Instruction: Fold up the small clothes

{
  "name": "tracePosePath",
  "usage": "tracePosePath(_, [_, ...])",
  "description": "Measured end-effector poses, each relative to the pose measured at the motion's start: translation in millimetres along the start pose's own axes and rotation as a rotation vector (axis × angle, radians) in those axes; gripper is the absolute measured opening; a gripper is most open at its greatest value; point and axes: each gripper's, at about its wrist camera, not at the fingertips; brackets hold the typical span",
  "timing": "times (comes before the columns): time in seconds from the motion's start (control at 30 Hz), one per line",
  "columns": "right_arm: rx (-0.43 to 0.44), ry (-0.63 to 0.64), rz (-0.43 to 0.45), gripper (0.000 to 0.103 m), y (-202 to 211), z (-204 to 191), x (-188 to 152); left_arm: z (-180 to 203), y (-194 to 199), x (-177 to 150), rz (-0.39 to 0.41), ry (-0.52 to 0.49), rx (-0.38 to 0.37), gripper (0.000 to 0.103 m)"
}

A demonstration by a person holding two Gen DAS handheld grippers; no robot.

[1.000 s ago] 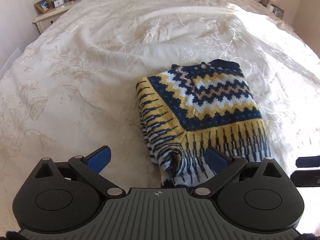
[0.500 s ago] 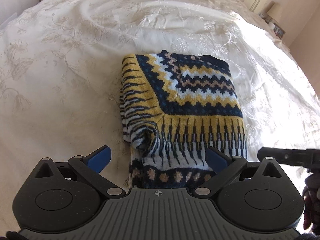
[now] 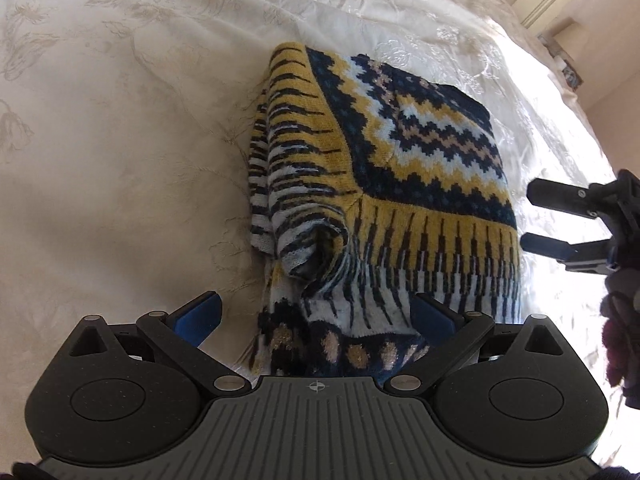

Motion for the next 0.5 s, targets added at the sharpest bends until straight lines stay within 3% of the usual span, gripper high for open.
tracePosePath(0.17, [0.025, 0.005, -0.023, 0.103, -20.4, -1.3, 18.4, -5.8, -22.4, 11.4, -0.03, 0.029, -0.088, 0.102])
tracePosePath(0.5, [0.092, 0.029, -0.109, 0.103, -64.6, -11.1, 29.9, -10.8, -45.2, 29.7, -0.052, 0.061, -0.159, 0.102])
Point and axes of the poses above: each gripper's, at about its wrist camera, not at the fingertips, and y roughly against the way its jaws point, z to its right, x to its top, and after that the axes turned 15 degrees about -x, right-handed
